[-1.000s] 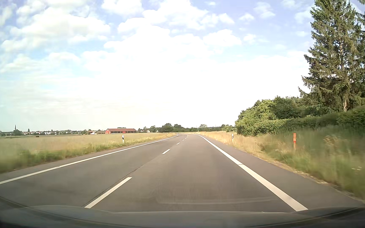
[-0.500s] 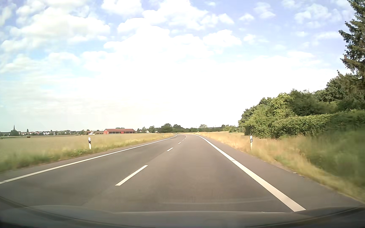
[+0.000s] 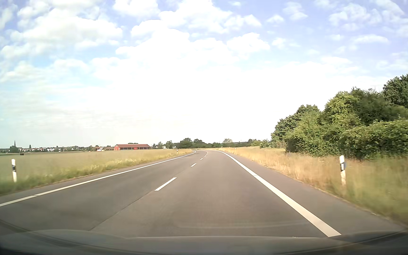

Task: Follow the waypoints while adhering to traffic rules and regulations

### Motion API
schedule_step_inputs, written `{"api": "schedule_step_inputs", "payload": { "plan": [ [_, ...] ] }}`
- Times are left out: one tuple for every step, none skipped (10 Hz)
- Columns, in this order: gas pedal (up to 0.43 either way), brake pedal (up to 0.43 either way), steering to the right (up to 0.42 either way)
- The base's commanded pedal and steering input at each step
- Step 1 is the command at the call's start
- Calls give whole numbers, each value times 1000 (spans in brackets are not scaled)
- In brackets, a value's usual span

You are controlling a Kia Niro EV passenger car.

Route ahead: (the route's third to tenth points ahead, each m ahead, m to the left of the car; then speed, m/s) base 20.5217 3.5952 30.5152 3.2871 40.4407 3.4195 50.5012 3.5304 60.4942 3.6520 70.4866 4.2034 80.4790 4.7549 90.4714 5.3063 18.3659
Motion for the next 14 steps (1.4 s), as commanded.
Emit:
{"api": "schedule_step_inputs", "payload": {
  "plan": [
    [110, 30, -1],
    [110, 30, -1],
    [110, 24, -1],
    [110, 24, -1],
    [110, 30, -1],
    [110, 30, -1],
    [110, 24, -1],
    [110, 30, -1],
    [110, 30, -1],
    [110, 24, -1],
    [110, 30, -1],
    [110, 24, -1],
    [110, 30, -1],
    [110, 30, -1]
  ]
}}
